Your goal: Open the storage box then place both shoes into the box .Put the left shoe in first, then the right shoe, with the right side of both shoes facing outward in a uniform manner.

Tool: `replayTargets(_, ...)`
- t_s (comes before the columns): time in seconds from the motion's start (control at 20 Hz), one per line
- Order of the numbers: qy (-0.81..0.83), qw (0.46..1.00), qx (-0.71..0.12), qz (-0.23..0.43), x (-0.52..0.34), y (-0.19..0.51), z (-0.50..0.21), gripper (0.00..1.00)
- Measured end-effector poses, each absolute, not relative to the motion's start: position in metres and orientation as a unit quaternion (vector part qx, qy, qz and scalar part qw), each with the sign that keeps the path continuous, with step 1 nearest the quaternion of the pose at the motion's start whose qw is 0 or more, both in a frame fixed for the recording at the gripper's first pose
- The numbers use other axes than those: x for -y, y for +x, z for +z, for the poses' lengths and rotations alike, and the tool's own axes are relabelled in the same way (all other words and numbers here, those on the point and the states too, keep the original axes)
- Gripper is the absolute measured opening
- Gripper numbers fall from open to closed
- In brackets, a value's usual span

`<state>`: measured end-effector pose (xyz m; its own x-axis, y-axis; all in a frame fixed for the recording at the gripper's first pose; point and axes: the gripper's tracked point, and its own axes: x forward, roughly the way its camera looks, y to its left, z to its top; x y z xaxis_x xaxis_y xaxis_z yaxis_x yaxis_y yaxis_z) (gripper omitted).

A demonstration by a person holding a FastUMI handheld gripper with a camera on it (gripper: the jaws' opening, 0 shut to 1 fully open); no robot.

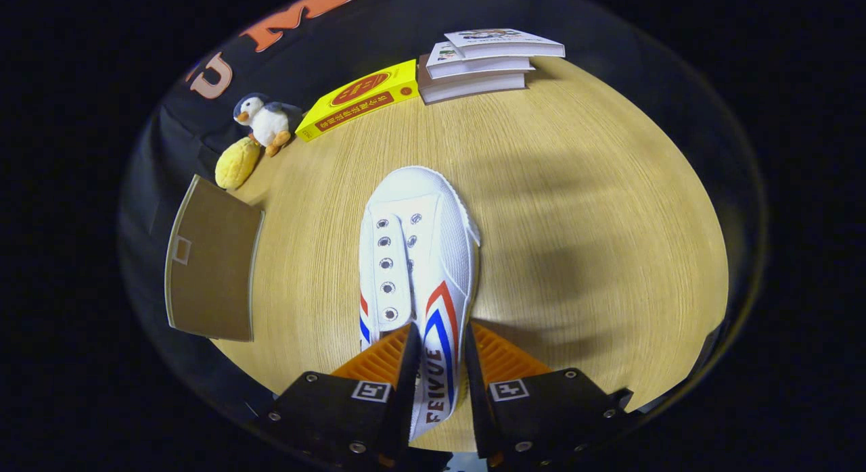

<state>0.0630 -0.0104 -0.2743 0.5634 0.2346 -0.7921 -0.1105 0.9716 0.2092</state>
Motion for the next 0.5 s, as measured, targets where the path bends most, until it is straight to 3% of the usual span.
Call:
replayTargets(0.1,0.081,0.894,-0.430,0.092,0.015,0.065,-0.272,0.32)
replayTargets(0.25,0.160,0.895,-0.411,0.072,0.018,0.068,-0.268,0.05)
replayTargets(0.3,0.167,0.900,-0.398,0.063,0.020,0.070,-0.265,0.01)
replayTargets(0.5,0.187,0.909,-0.368,0.059,0.018,0.070,-0.229,0.00)
